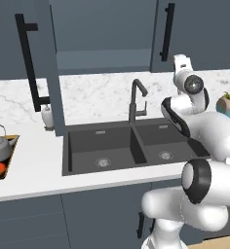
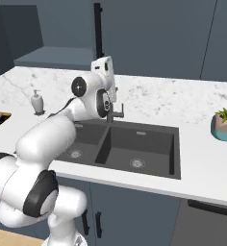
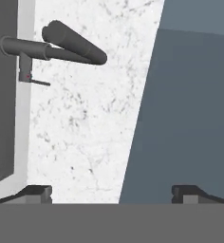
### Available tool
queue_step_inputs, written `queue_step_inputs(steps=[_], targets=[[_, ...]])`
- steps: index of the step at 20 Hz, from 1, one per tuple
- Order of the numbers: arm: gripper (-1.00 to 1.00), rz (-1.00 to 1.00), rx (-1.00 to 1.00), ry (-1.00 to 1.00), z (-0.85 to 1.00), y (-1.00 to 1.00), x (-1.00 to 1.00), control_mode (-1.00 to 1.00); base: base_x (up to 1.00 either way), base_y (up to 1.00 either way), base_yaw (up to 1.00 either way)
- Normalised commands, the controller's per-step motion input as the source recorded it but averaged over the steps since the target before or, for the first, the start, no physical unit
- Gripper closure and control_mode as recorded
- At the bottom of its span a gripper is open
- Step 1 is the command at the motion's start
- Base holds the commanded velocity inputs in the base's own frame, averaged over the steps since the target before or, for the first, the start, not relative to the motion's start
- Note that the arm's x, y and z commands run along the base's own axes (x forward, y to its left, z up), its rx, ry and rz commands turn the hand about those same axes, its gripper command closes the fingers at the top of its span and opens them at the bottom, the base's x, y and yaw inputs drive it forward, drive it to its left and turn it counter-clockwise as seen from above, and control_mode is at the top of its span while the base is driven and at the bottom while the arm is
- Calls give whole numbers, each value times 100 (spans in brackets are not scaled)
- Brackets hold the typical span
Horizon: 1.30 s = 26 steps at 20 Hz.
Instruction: Pick the kettle from the counter and place it on the tray. Then pick the mug from the cabinet and place it on the tray. Then close the cabinet doors.
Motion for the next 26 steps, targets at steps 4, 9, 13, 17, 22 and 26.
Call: queue_step_inputs(steps=[4, 9, 13, 17, 22, 26], targets=[[-100, 0, -1, 0, 46, 4, -98, -100, 0, 0, 0], [-100, 0, -9, 2, 53, 27, -71, -100, 0, 0, 0], [-100, -14, -18, 14, 15, 60, -52, -100, 0, 0, 0], [-100, -18, -43, 12, -55, 82, -15, -100, 0, 0, 0], [-100, -11, -25, -1, -47, 44, -42, -100, 0, 0, 0], [-100, -1, -17, 0, -36, 13, -11, -100, 0, 0, 0]])
